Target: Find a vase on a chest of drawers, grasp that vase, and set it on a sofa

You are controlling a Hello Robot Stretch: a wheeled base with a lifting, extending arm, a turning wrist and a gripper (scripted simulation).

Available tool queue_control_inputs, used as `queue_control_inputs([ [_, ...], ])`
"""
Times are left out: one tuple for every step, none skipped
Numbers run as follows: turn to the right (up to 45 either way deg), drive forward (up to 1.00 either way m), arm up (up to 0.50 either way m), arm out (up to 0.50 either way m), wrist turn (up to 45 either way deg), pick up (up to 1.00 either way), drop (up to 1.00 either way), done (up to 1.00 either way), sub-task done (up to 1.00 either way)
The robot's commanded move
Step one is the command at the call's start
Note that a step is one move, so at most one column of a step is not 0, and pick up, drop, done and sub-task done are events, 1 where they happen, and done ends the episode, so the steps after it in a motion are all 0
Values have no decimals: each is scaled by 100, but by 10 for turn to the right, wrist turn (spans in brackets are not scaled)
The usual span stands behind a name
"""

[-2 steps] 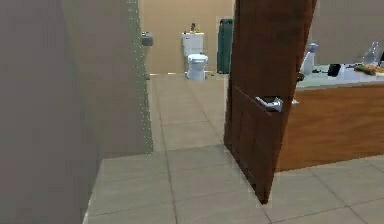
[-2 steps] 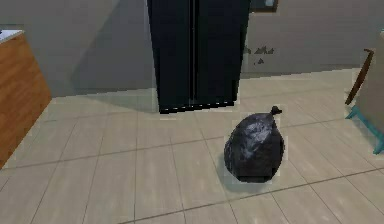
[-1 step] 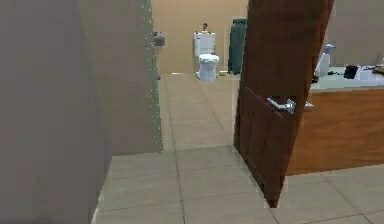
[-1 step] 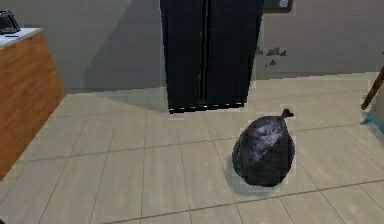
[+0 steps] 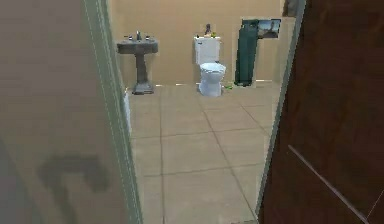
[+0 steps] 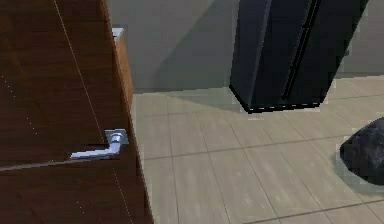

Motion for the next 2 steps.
queue_control_inputs([
  [-60,0,0,0,0,0,0,0,0],
  [0,30,0,0,0,0,0,0,0],
])
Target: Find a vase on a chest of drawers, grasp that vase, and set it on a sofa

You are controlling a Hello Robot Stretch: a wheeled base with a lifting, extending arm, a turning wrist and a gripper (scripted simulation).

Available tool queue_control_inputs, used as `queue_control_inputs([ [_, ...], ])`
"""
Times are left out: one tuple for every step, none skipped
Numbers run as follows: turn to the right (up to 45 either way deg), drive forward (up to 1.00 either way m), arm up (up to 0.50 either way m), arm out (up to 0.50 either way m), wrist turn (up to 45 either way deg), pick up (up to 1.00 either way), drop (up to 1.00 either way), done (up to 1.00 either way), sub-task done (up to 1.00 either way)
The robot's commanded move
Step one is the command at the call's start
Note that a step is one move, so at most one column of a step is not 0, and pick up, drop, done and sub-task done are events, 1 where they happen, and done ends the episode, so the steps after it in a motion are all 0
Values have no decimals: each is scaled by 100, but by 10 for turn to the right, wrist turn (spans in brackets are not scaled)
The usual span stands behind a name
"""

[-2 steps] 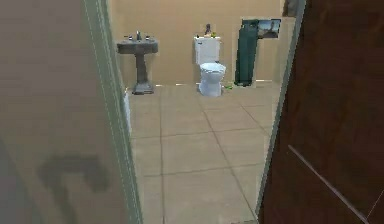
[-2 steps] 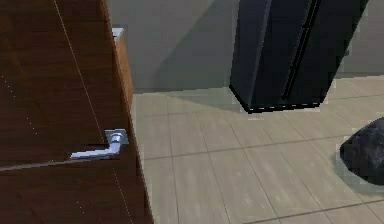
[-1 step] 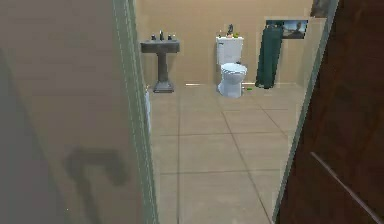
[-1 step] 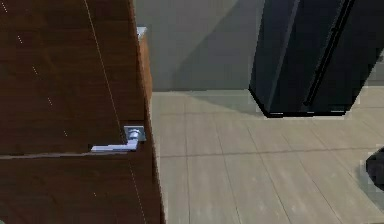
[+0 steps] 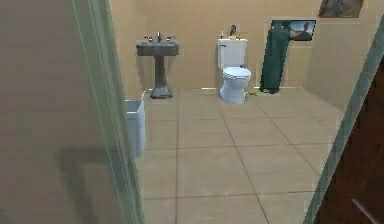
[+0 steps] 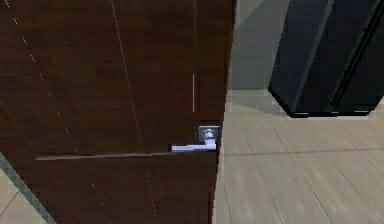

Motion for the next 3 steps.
queue_control_inputs([
  [210,0,0,0,0,0,0,0,0],
  [0,100,0,0,0,0,0,0,0],
  [90,0,0,0,0,0,0,0,0],
])
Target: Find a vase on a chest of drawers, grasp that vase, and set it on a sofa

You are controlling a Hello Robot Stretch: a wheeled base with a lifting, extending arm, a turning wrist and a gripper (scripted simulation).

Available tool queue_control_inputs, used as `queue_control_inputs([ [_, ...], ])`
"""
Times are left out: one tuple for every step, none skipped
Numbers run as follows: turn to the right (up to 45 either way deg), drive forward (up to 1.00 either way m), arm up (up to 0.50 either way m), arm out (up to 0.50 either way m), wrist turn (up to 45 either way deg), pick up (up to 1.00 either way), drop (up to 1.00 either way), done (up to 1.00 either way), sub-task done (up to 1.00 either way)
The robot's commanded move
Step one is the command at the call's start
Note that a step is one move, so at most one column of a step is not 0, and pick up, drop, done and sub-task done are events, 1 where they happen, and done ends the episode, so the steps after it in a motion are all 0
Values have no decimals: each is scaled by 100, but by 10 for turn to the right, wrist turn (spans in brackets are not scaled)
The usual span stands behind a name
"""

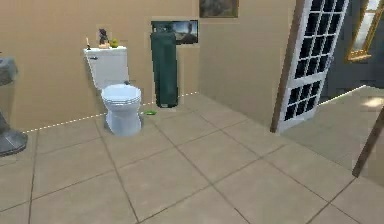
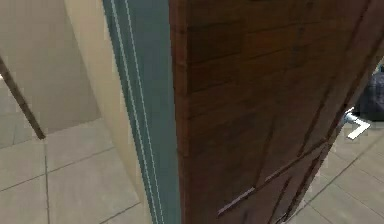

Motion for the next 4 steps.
queue_control_inputs([
  [0,20,0,0,0,0,0,0,0],
  [390,0,0,0,0,0,0,0,0],
  [0,100,0,0,0,0,0,0,0],
  [30,0,0,0,0,0,0,0,0],
])
